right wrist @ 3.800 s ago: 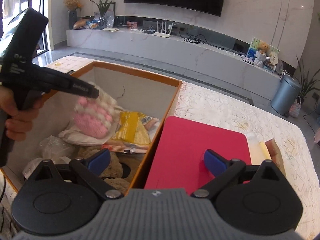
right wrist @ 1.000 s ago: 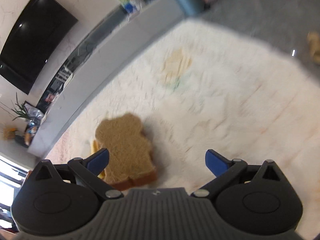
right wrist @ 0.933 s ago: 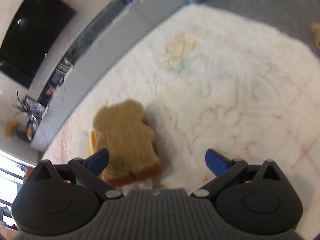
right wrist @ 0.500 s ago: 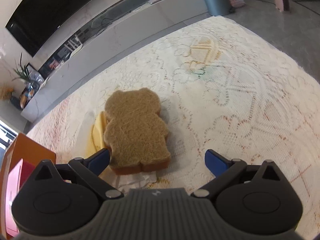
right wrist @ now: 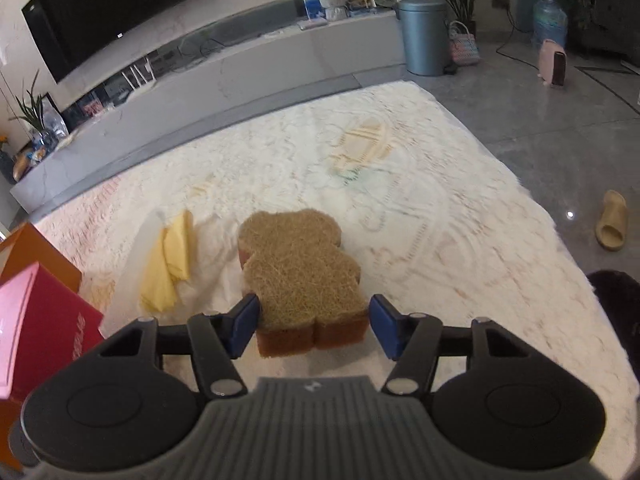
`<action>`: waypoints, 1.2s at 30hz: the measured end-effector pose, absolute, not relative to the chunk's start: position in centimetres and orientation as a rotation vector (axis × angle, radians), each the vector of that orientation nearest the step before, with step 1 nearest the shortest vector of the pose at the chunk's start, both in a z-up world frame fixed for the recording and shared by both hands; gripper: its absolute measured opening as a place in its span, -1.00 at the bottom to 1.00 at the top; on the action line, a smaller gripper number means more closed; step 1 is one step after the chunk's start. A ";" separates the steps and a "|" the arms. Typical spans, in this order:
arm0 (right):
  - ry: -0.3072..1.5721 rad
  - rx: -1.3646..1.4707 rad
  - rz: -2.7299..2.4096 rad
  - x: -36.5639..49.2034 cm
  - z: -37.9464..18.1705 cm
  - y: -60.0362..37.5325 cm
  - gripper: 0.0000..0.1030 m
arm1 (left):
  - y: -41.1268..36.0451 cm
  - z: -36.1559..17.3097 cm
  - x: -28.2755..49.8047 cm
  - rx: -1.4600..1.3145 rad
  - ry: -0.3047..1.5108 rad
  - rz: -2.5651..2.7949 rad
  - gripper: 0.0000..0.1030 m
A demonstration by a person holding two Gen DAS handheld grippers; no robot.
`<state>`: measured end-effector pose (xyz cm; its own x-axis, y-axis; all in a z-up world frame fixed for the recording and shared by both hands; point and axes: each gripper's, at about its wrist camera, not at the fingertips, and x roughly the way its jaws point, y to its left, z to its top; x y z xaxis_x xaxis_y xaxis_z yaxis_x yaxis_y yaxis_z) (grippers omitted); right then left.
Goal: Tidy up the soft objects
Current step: 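Grasp the clear plastic bag with the left gripper while the right gripper grasps the bread plush, then lift the plastic bag and bread plush and carry both toward the orange box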
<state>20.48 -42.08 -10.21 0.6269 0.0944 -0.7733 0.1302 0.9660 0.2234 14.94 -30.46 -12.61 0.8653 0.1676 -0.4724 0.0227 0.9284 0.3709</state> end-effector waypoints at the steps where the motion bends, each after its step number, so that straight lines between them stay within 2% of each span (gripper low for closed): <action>1: 0.905 0.256 -0.021 20.3 -10.3 -42.1 0.20 | -30.6 -12.6 14.8 0.393 0.538 0.061 -0.87; 6: 0.947 0.217 -0.076 20.9 -11.8 -41.6 0.23 | -31.1 -13.1 14.5 0.426 0.535 0.048 -0.84; 7: 0.959 0.211 -0.084 21.0 -12.2 -41.6 0.33 | -31.3 -13.3 14.6 0.443 0.526 0.060 -0.80; 10: 0.957 0.244 -0.081 21.1 -12.4 -41.9 0.44 | -31.8 -14.2 15.5 0.506 0.512 0.088 -0.61; 12: 0.957 0.248 -0.073 21.3 -12.5 -41.8 0.57 | -32.2 -14.6 16.2 0.539 0.532 0.103 -0.36; 17: 0.962 0.173 -0.012 21.9 -13.0 -39.9 0.64 | -32.4 -14.8 17.3 0.546 0.539 0.107 0.02; 19: 0.973 0.156 -0.008 22.3 -13.3 -39.4 0.65 | -32.2 -15.1 17.5 0.551 0.544 0.113 0.01; 20: 0.978 0.161 -0.020 22.4 -13.5 -39.4 0.65 | -32.1 -15.2 17.5 0.553 0.549 0.121 -0.11; 21: 0.987 0.161 -0.028 22.5 -13.7 -39.4 0.64 | -31.9 -15.3 17.6 0.550 0.555 0.120 -0.33; 26: 0.979 0.119 -0.026 22.3 -13.6 -39.3 0.50 | -31.9 -15.1 16.9 0.546 0.537 0.136 -0.74; 36: 0.939 0.104 0.000 21.2 -12.8 -40.3 0.45 | -32.3 -14.2 15.4 0.601 0.453 0.148 -0.88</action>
<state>21.25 -40.32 -12.75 0.5913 0.0456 -0.8052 0.0450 0.9950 0.0894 15.44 -32.33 -14.18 0.8918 0.2638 -0.3676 -0.0047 0.8178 0.5755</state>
